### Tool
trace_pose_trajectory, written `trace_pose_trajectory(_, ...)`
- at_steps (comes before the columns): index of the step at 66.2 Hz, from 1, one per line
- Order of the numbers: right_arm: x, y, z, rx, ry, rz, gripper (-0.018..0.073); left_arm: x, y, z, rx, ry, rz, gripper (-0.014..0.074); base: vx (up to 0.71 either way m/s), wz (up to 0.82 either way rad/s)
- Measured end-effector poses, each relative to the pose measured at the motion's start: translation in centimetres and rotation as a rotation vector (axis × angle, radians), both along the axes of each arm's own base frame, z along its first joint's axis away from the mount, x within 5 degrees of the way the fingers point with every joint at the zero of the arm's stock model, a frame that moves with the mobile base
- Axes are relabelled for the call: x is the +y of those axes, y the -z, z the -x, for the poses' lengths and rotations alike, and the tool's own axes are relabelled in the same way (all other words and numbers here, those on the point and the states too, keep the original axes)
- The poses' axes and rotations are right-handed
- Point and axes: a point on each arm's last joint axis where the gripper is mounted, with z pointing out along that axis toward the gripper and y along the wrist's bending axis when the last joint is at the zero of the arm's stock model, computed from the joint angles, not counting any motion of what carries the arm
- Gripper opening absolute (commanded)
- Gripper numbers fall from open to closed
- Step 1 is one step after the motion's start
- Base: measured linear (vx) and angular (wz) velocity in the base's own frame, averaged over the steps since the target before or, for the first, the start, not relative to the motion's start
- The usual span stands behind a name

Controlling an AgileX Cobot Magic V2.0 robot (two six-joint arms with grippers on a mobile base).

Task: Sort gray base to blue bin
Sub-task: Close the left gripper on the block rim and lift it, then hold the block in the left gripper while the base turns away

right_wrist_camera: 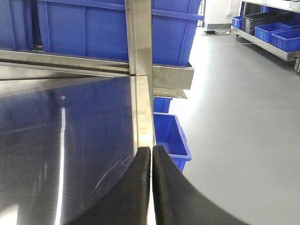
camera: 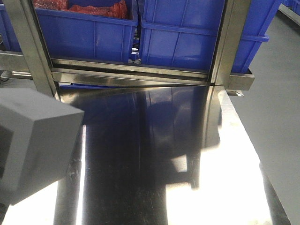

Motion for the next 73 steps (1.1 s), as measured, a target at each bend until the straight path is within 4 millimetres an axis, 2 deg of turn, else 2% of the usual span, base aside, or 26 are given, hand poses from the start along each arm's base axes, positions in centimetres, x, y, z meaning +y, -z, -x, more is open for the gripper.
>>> trace_pose_trajectory(11, 0.0, 0.0, 0.0, 0.0, 0.0, 0.0, -0.0005, 0.4, -0.12, 0.79, -0.019, 0.004, 0.009, -0.0006, 0.0, 0.0)
trace_pose_trajectory(73, 0.0, 0.0, 0.0, 0.0, 0.0, 0.0, -0.0005, 0.39, -0.06, 0.79, -0.013, 0.005, 0.006, -0.0006, 0.0, 0.0)
